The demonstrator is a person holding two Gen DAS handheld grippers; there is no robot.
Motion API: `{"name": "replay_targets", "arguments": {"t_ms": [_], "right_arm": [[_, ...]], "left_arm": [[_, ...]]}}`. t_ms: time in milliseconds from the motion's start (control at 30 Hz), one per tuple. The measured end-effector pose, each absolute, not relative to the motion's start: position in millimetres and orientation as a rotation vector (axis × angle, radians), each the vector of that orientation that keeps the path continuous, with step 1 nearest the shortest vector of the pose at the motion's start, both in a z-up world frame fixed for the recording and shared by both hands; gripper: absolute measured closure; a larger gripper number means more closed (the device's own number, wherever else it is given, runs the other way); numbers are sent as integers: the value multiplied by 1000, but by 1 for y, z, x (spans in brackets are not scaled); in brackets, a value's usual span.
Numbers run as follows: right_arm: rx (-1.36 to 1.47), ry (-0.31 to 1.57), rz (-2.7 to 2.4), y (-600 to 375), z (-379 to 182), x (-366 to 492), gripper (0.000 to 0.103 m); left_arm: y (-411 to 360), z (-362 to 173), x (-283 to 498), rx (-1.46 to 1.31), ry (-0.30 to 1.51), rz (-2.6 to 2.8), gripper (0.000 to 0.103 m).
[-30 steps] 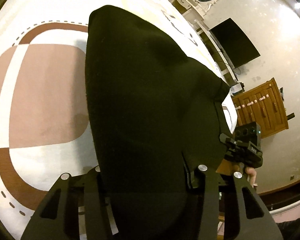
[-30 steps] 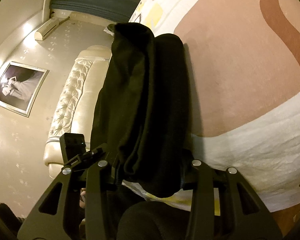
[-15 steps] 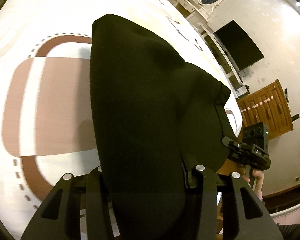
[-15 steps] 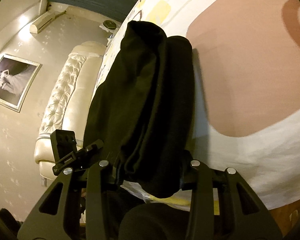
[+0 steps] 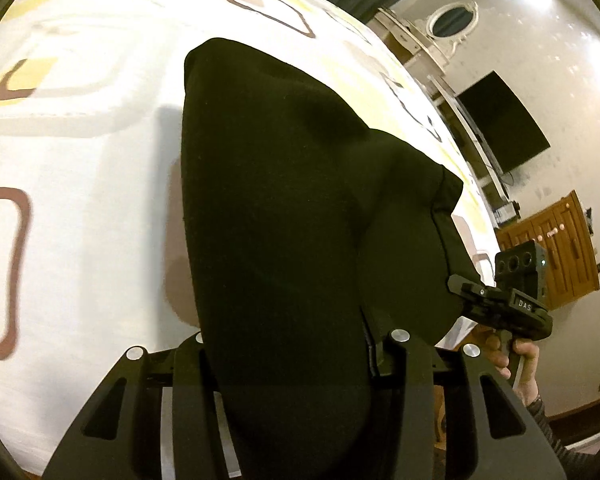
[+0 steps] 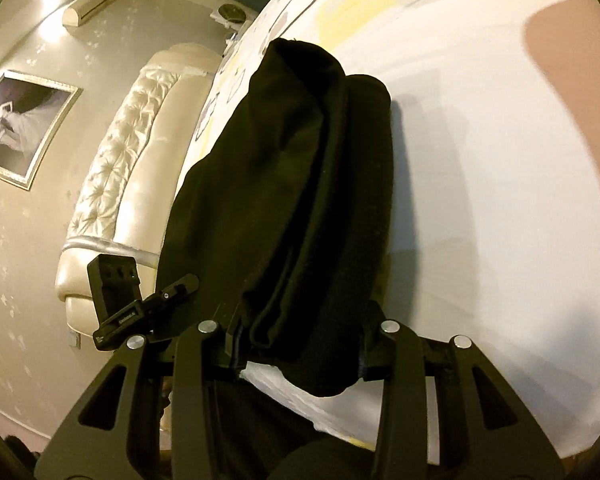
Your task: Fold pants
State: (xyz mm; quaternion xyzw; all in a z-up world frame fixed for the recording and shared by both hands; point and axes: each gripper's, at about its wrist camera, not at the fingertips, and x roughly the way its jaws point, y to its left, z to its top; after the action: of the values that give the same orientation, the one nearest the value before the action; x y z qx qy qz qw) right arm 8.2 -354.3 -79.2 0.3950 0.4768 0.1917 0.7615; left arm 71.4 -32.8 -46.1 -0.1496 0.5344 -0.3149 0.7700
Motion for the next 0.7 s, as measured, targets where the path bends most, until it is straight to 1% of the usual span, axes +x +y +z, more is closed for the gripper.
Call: {"name": "replay_targets", "arguments": {"t_ms": [433,700], "right_arm": [[823,1075,424,-312,-82,30,65],[818,1085,418,-300,-82,35,65]], "left_arm": [[11,-42,74,-336,1123,-649,59],[24,-44,72,-344,1110,-649,59]]}}
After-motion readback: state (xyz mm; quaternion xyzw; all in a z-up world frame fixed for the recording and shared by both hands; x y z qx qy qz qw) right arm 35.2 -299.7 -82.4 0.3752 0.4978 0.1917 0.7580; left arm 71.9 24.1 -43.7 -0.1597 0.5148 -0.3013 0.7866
